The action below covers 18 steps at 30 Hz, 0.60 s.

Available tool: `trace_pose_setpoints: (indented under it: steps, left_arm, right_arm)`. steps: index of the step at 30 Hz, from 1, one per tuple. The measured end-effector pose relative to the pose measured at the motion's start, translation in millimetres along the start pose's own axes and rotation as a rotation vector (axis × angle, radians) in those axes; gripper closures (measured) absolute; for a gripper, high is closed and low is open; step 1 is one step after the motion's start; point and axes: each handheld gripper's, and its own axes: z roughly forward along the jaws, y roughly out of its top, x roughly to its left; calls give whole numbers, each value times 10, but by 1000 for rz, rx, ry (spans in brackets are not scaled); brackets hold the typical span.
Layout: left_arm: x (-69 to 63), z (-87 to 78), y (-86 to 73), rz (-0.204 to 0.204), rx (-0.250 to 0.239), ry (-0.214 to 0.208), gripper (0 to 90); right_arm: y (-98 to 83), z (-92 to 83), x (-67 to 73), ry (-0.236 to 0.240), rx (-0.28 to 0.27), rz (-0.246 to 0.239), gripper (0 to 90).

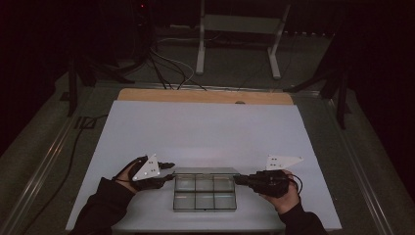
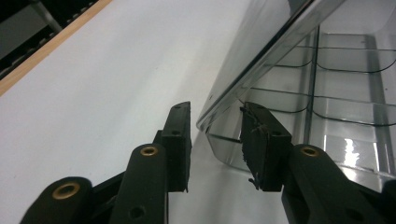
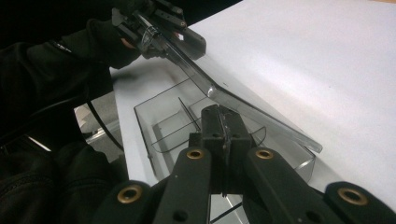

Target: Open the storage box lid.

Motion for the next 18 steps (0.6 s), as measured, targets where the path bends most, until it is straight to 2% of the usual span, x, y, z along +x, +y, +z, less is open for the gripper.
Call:
trace_pose_setpoints:
  steps: [4, 7, 12, 18]
  left_arm:
    - [-2, 30, 11, 11, 0, -4, 703]
    - [9, 39, 11, 13, -5, 11, 709]
    - [19, 28, 22, 15, -20, 4, 790]
    - [18, 47, 23, 16, -19, 2, 813]
  right_arm:
    - [7, 0, -4, -4, -3, -2, 896]
    - [12, 0, -5, -4, -4, -1, 896]
    - [21, 0, -11, -3, -10, 1, 896]
    - [25, 1, -10, -5, -13, -2, 896]
